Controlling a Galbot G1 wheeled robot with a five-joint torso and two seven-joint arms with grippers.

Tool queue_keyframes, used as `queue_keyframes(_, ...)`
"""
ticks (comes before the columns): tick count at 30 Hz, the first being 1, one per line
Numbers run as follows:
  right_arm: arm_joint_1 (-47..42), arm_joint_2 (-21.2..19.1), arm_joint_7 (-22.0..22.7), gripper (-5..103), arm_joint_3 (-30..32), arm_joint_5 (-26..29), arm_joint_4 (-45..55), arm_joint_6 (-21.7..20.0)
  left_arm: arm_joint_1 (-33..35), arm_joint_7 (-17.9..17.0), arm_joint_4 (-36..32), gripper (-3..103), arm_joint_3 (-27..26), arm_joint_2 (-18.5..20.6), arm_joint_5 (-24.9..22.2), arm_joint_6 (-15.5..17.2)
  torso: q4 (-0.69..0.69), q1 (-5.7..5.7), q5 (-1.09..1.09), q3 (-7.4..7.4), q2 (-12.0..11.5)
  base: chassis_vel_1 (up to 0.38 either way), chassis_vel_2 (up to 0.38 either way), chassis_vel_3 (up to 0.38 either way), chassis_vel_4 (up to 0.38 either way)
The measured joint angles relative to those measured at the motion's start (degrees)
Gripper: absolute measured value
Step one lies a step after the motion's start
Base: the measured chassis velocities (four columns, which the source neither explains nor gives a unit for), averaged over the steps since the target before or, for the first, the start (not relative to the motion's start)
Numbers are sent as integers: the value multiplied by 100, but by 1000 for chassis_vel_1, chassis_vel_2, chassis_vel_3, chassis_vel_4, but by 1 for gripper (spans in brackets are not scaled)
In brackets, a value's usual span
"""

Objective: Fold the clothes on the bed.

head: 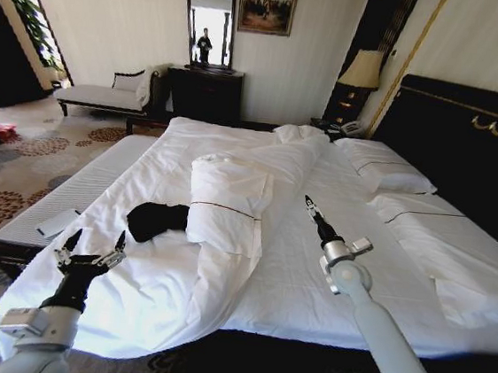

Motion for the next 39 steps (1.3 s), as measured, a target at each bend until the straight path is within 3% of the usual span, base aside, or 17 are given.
queue_keyframes(19, 1916, 849, 76, 100, -1149, 536, -1750, -614, 232, -32, -76, 100, -298, -196, 33, -52, 1, -1, -1, -1, 0, 0, 0, 0, 0)
queue_keyframes(27, 2222, 1337, 103, 100, -1453, 327, -2247, -685, 258, -43, -101, 100, -350, -299, 59, -119, 2, -1, 0, -1, 0, 0, 0, 0, 0)
queue_keyframes(39, 3019, 1582, -226, 100, -1738, -44, -3207, -651, 213, -45, 18, 100, -305, -364, 135, -185, 1, -1, 1, -1, 1, 0, 0, 0, 0)
